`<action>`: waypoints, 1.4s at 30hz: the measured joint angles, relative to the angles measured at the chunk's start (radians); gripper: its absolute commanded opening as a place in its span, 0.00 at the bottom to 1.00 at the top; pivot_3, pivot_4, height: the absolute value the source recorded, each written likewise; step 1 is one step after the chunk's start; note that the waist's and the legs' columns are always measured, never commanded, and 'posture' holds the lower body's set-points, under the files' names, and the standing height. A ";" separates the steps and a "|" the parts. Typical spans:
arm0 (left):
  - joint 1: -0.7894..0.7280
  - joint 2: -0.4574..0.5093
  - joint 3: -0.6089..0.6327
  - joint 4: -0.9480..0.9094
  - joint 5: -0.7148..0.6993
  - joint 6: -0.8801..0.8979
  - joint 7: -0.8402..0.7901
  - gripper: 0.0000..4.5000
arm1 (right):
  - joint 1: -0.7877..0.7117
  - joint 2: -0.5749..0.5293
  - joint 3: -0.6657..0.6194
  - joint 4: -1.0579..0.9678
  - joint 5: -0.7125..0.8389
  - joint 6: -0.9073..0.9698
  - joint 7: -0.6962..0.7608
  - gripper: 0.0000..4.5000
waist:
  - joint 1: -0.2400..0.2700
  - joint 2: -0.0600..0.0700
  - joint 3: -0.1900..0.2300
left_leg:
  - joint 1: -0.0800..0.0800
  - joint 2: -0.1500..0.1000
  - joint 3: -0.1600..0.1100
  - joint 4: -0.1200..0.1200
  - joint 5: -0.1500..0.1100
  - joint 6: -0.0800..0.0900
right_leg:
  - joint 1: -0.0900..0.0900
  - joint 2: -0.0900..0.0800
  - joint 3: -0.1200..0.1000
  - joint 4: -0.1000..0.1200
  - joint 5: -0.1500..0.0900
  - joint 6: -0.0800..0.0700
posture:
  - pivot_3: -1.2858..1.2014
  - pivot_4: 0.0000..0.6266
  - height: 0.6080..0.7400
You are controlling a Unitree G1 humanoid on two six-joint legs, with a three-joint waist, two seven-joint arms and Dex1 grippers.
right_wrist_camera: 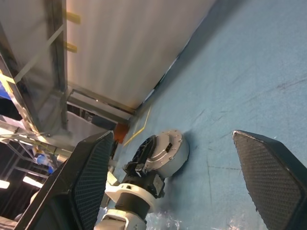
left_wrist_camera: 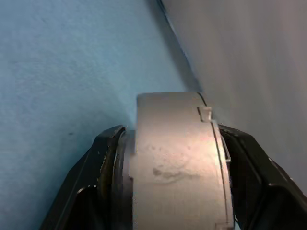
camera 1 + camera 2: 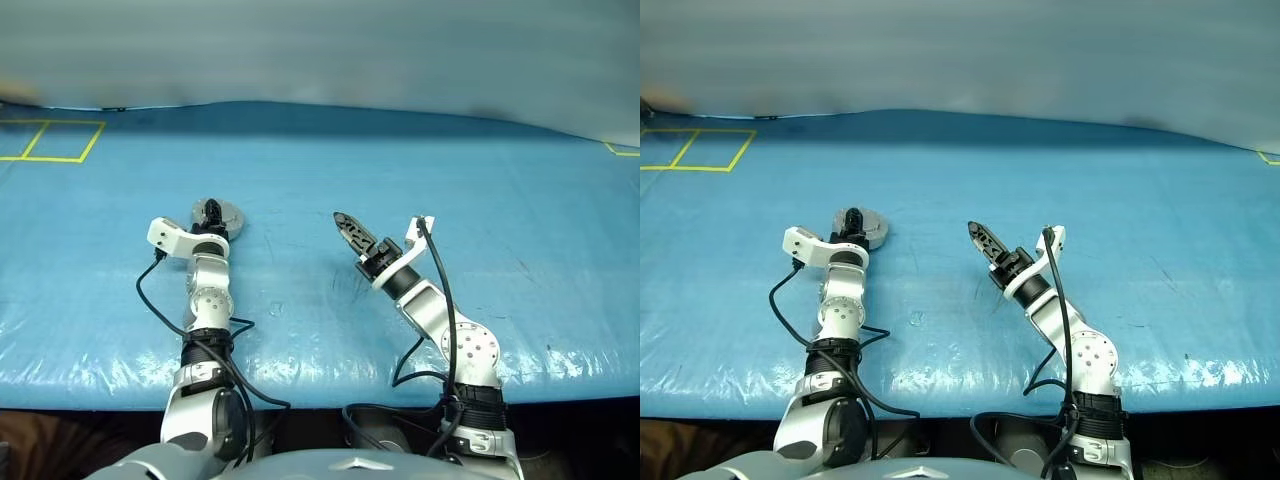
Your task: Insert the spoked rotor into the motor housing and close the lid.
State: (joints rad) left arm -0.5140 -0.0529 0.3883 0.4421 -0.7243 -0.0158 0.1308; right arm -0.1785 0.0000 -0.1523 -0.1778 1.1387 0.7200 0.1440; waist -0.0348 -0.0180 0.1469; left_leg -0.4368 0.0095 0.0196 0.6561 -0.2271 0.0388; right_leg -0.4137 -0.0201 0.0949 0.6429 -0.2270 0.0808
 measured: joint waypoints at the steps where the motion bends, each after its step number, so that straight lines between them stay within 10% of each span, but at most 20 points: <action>1: -0.003 0.010 -0.005 0.007 0.029 -0.009 0.001 0.75 | 0.000 0.001 0.006 -0.004 -0.003 0.000 0.003 0.94 | -0.001 0.000 0.000 | 0.000 0.000 0.000 0.000 0.000 0.000 | 0.000 0.000 0.000 0.000 0.000 0.000 | 0.52 0.24 1.00; 5: 0.047 0.021 -0.009 -0.004 0.124 -0.052 0.001 0.99 | 0.009 -0.001 0.007 -0.009 -0.009 0.003 0.009 0.94 | -0.004 0.000 0.000 | 0.001 0.001 0.000 -0.001 0.000 0.000 | 0.000 -0.001 0.000 0.000 0.000 0.000 | 0.52 0.24 1.00; 17: 0.302 0.096 0.016 -0.293 0.535 -0.261 0.224 0.99 | 0.010 -0.043 0.042 -0.009 -0.150 -0.065 0.051 0.94 | 0.011 0.000 0.000 | 0.003 0.003 0.001 0.000 0.001 0.001 | 0.002 -0.005 0.000 0.001 0.001 0.001 | 0.52 0.24 1.00; 24: 0.398 0.198 -0.282 -0.497 0.476 -0.181 -0.211 0.99 | 0.014 -0.287 0.164 0.020 -0.609 -0.389 0.234 0.94 | 0.010 0.000 -0.001 | 0.005 0.001 0.007 0.002 0.002 0.003 | 0.004 -0.008 0.001 0.000 -0.001 -0.003 | 0.52 0.24 1.00; 31: 0.471 0.361 -0.522 -0.538 0.447 0.026 -0.577 0.99 | 0.044 -0.456 0.186 0.056 -0.684 -0.336 0.387 0.94 | -0.010 0.002 0.000 | 0.006 0.005 0.004 0.000 0.002 0.003 | 0.002 -0.004 0.002 0.003 -0.003 -0.006 | 0.52 0.24 1.00; 42: 0.467 0.432 -0.614 -0.537 0.546 0.090 -0.720 1.00 | 0.062 -0.471 0.179 0.097 -0.736 -0.377 0.487 0.97 | 0.000 0.002 0.000 | 0.006 0.004 0.005 0.001 0.002 0.004 | 0.003 -0.006 0.002 0.002 -0.002 -0.005 | 0.52 0.24 1.00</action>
State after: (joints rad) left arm -0.0471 0.3791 -0.2259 -0.0950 -0.1781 0.0744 -0.5888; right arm -0.1163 -0.4705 0.0272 -0.0803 0.4031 0.3432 0.6309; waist -0.0347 -0.0162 0.1467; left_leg -0.4305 0.0136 0.0243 0.6571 -0.2250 0.0426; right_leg -0.4105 -0.0265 0.0972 0.6449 -0.2293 0.0760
